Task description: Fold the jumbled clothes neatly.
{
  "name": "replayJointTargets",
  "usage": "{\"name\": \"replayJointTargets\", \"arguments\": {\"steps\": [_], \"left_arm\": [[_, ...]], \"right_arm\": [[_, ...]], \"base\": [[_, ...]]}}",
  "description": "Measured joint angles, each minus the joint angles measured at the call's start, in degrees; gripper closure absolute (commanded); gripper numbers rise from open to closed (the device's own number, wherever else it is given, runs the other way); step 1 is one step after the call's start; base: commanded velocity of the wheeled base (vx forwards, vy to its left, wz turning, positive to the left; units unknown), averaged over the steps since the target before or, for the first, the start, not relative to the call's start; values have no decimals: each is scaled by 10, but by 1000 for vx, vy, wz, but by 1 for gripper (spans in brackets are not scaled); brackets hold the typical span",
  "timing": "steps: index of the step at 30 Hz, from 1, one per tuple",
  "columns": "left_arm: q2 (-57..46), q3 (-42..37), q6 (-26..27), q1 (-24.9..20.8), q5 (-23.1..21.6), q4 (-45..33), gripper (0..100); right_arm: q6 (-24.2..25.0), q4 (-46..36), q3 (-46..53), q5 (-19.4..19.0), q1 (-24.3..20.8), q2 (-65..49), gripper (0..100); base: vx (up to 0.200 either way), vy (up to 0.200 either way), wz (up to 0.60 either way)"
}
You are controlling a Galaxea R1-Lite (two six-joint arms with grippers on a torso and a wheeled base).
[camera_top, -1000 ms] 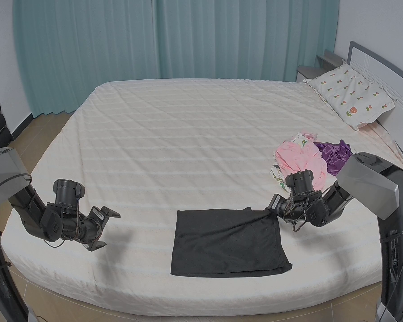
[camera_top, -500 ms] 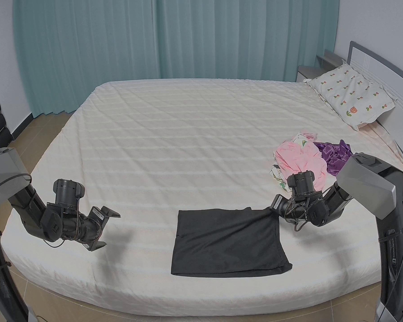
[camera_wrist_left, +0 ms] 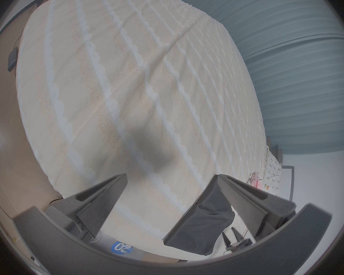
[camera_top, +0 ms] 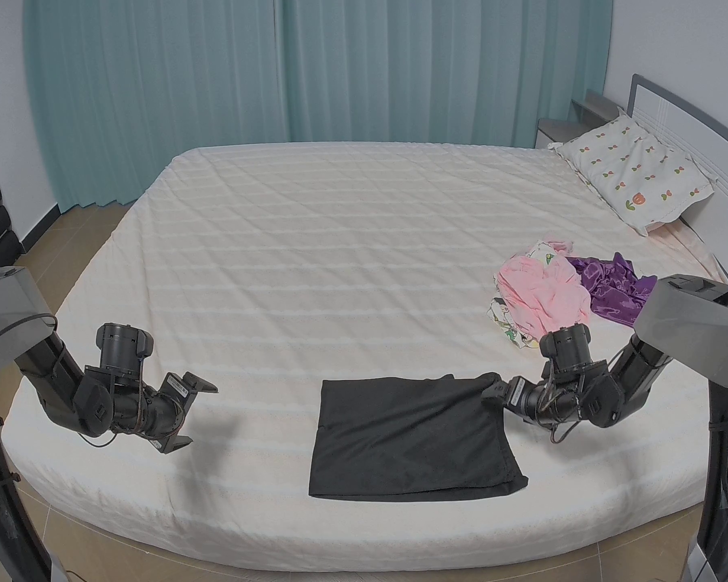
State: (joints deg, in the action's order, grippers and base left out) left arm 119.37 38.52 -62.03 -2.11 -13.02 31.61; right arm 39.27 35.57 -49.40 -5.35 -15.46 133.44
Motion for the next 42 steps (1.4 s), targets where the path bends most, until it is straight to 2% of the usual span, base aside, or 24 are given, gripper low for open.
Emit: {"name": "replayJointTargets", "arguments": {"steps": [9, 17, 18, 23, 30, 42], "left_arm": [[0, 0, 0, 0, 0, 0, 0], [0, 0, 0, 0, 0, 0, 0], [0, 0, 0, 0, 0, 0, 0], [0, 0, 0, 0, 0, 0, 0], [0, 0, 0, 0, 0, 0, 0], [0, 0, -1, 0, 0, 0, 0]], "right_arm": [[-50, 139, 169, -29, -36, -38, 0], [-55, 146, 191, -29, -54, -37, 0], [-55, 146, 191, -28, -55, -36, 100], [-68, 142, 194, -24, -56, -35, 100], [-93, 141, 209, 5, -55, -38, 100], [-105, 145, 237, 10, -51, -50, 100]], "base": [[0, 0, 0], [0, 0, 0], [0, 0, 0], [0, 0, 0], [0, 0, 0], [0, 0, 0]]}}
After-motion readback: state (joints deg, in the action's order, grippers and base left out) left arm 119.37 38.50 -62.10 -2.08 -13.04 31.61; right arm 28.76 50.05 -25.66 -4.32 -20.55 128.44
